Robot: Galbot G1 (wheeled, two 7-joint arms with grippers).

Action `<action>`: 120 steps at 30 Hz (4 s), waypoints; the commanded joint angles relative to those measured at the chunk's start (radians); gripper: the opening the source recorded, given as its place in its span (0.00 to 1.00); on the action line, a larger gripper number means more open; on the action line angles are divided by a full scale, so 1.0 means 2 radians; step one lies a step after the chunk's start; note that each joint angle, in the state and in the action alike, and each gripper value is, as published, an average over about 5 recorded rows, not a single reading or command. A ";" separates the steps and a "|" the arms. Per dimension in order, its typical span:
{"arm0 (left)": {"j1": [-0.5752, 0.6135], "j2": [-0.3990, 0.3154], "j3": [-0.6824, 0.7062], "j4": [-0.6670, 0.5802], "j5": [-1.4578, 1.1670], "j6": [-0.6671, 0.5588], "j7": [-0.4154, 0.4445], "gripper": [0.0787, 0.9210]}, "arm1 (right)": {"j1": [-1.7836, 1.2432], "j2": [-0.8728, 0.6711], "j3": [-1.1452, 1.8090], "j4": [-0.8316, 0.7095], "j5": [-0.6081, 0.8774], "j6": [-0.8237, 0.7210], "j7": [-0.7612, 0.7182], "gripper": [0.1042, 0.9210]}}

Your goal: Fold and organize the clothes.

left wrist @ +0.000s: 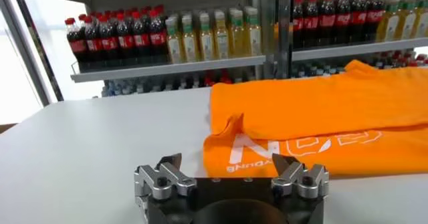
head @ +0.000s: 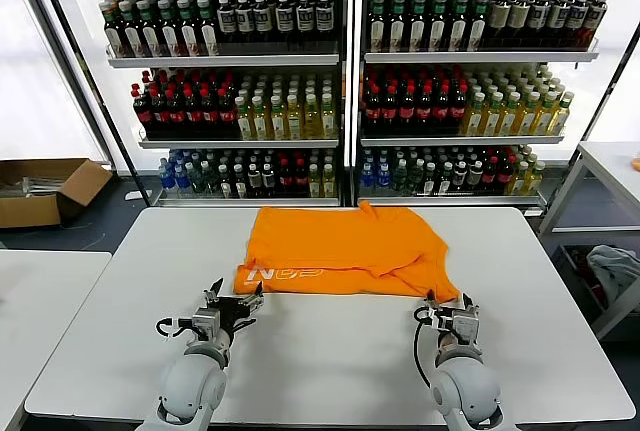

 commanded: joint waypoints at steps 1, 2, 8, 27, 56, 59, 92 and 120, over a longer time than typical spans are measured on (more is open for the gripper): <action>-0.004 0.001 0.000 0.016 -0.004 0.008 -0.001 0.86 | 0.001 0.000 0.002 -0.011 0.005 -0.002 0.001 0.71; -0.004 0.001 0.000 0.016 -0.004 0.008 -0.001 0.85 | 0.001 0.000 0.001 -0.011 0.005 -0.002 0.001 0.69; -0.005 0.003 -0.001 0.018 -0.010 0.014 0.001 0.65 | -0.001 0.000 0.000 -0.010 0.005 -0.001 0.000 0.54; 0.012 0.024 0.004 -0.024 -0.073 0.061 0.008 0.03 | -0.012 0.003 -0.008 0.019 0.000 -0.007 0.002 0.00; 0.250 0.082 -0.028 -0.223 -0.078 0.053 -0.030 0.01 | -0.276 0.018 -0.007 0.218 -0.060 -0.014 0.046 0.00; 0.274 0.079 -0.028 -0.231 -0.073 0.049 -0.030 0.01 | -0.298 0.011 -0.006 0.223 -0.066 -0.010 0.046 0.01; 0.210 0.034 -0.035 -0.247 -0.029 0.051 -0.029 0.74 | -0.162 0.021 -0.006 0.141 -0.140 -0.017 0.024 0.88; 0.068 0.062 -0.013 -0.136 -0.070 0.062 -0.019 0.88 | 0.107 0.091 -0.014 -0.076 -0.082 -0.018 0.034 0.88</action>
